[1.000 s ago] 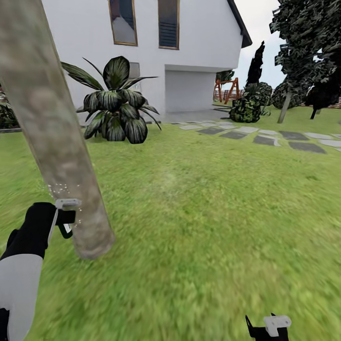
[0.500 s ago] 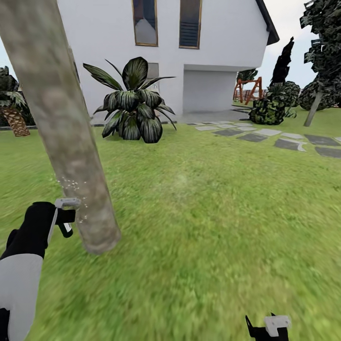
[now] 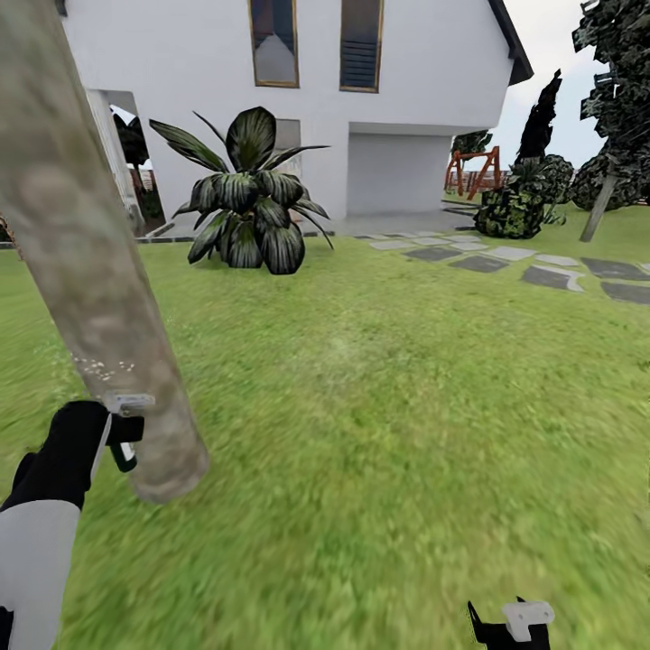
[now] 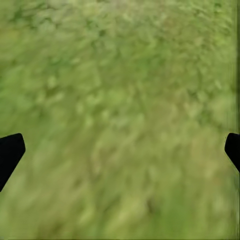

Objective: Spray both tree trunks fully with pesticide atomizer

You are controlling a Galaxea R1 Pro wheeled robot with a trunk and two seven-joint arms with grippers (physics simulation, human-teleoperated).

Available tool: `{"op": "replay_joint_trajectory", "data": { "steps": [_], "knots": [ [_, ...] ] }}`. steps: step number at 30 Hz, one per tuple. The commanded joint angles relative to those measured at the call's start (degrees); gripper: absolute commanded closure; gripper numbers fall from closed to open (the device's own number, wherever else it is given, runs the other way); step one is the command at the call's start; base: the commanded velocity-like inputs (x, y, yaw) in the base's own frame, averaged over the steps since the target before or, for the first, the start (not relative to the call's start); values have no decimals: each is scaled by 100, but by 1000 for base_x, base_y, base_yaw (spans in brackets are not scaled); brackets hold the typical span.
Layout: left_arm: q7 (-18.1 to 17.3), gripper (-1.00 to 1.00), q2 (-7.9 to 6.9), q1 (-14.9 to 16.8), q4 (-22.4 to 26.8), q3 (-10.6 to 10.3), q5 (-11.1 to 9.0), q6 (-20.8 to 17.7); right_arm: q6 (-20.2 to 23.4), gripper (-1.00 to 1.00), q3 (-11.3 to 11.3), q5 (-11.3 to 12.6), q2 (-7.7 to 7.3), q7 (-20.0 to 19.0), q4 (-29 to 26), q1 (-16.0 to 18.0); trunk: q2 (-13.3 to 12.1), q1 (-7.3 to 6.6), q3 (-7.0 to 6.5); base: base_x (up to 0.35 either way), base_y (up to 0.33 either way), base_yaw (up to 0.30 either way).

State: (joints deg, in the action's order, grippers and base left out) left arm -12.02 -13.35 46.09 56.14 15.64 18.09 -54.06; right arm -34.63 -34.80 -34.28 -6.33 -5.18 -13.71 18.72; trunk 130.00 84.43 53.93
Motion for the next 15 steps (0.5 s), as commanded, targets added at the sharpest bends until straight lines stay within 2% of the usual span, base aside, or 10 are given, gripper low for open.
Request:
{"op": "replay_joint_trajectory", "data": {
  "steps": [1, 5, 11, 15],
  "knots": [
    [-2, 100, 0, -84, -1, -1, -6, 4, 0, -100, 0, 0, 0, 0, 0, 0, 0, 0, -1, 119, -261, 0],
    [-10, 100, 4, -465, -15, 0, -14, 22, 0, -100, 0, 0, 0, 0, 0, 0, 0, 0, -1, 127, -262, 0],
    [-11, 100, -12, -598, -270, 7, -10, 46, 0, -100, 0, 0, 0, 0, 0, 0, 0, 0, -1, 138, -263, 0],
    [-3, 100, -47, -799, -601, 108, -2, 616, 0, -100, 0, 0, 0, 0, 0, 0, 0, 0, -1, 92, -133, 0]
  ]
}}
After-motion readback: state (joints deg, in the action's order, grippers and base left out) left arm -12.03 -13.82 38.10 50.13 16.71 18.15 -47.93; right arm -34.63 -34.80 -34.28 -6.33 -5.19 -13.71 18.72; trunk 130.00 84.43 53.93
